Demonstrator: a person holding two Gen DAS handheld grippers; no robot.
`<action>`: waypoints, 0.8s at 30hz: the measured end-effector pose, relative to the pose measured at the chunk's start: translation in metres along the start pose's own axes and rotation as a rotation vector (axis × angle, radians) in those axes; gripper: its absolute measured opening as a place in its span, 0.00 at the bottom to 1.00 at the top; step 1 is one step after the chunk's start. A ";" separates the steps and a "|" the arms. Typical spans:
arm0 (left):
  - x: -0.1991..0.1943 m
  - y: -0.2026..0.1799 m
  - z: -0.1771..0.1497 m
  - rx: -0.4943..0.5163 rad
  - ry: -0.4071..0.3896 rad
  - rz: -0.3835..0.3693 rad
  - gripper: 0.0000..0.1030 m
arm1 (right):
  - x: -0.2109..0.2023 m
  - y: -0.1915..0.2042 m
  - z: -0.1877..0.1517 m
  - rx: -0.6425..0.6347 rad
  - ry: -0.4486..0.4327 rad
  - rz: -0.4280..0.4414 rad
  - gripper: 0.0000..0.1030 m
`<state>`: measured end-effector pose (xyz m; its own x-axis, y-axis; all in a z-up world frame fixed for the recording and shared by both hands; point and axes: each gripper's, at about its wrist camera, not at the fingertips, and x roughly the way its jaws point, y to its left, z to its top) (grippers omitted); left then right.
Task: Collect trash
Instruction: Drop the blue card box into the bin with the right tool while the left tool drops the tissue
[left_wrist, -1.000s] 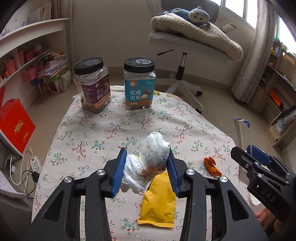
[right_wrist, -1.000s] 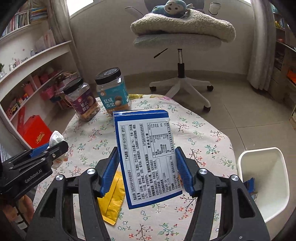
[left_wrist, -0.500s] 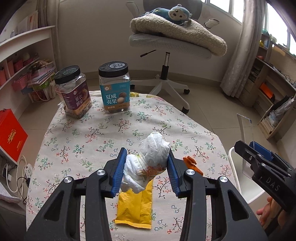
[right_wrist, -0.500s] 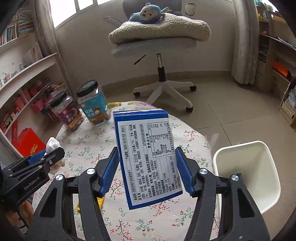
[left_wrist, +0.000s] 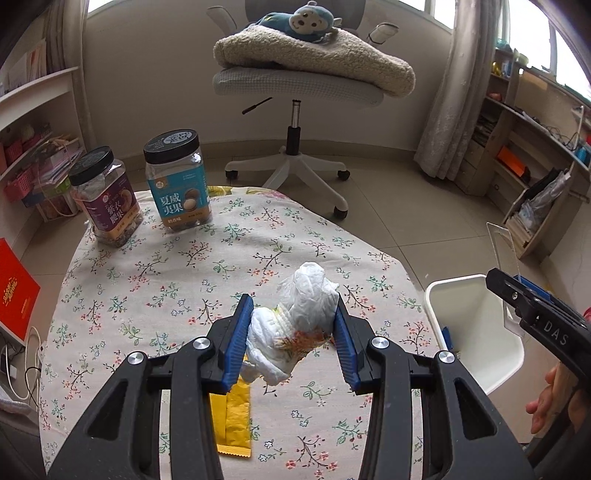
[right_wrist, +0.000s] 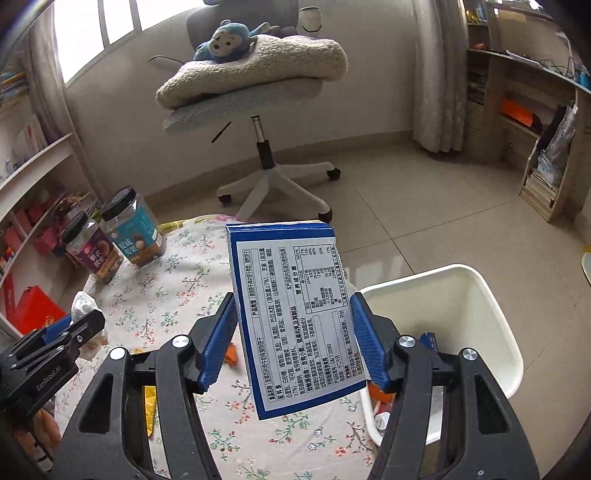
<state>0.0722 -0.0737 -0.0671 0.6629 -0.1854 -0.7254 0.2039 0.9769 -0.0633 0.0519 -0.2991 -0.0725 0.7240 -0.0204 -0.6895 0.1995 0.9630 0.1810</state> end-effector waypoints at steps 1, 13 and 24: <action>0.001 -0.005 0.000 0.005 0.002 -0.005 0.41 | -0.001 -0.008 0.000 0.010 0.001 -0.010 0.57; 0.010 -0.086 0.000 0.078 0.035 -0.113 0.41 | -0.018 -0.097 0.001 0.176 -0.012 -0.098 0.69; 0.035 -0.179 -0.014 0.091 0.139 -0.254 0.41 | -0.043 -0.177 -0.003 0.284 -0.062 -0.261 0.87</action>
<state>0.0493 -0.2537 -0.0907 0.4790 -0.4004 -0.7812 0.4189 0.8863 -0.1974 -0.0166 -0.4678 -0.0769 0.6612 -0.2796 -0.6962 0.5511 0.8106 0.1979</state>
